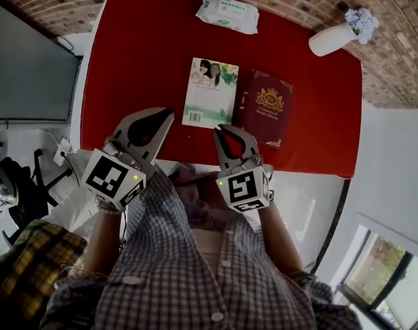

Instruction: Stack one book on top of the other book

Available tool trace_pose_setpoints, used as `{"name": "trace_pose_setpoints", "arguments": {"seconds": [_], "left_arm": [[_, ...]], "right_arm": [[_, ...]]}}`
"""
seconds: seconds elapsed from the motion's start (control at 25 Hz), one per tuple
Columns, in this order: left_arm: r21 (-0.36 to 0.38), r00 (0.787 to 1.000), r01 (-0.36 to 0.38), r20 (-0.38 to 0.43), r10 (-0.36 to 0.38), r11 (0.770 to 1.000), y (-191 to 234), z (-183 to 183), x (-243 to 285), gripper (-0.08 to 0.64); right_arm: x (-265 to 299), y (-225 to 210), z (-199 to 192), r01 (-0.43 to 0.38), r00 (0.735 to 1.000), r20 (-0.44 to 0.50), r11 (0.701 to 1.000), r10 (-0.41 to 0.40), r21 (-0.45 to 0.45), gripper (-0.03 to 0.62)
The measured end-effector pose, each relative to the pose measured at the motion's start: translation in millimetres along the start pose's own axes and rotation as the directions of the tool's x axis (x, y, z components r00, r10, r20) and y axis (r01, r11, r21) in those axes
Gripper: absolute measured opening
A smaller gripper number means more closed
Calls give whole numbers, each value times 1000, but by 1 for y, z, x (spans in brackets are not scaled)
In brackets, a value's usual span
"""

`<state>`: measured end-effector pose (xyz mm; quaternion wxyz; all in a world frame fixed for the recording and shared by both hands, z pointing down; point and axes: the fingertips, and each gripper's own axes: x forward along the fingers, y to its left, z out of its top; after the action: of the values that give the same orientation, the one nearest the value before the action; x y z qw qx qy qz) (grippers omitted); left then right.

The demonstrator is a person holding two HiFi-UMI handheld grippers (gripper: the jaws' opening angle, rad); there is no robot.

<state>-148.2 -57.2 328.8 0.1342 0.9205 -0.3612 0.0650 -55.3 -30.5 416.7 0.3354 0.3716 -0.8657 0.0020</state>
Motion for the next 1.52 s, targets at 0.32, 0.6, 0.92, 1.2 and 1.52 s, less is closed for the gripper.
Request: {"name": "trace_pose_setpoints", "arguments": {"seconds": [0.32, 0.6, 0.92, 1.2, 1.52], "left_arm": [[-57, 995, 26, -97, -32, 998, 31, -33, 22, 6], [-117, 976, 39, -208, -63, 992, 41, -61, 38, 6], [-125, 949, 37, -308, -74, 992, 39, -85, 65, 8], [-139, 933, 33, -352, -81, 990, 32, -98, 78, 8], [-184, 903, 21, -418, -98, 983, 28, -124, 86, 30]], "right_arm": [[42, 13, -14, -69, 993, -92, 997, 70, 22, 79], [61, -20, -34, 1, 992, -118, 935, 44, 355, 118], [78, -22, -57, -16, 978, -182, 905, 103, 425, 135], [68, -40, -89, 57, 948, -311, 923, 70, 381, 144], [51, -60, -98, 42, 953, -265, 807, 144, 589, 183]]}}
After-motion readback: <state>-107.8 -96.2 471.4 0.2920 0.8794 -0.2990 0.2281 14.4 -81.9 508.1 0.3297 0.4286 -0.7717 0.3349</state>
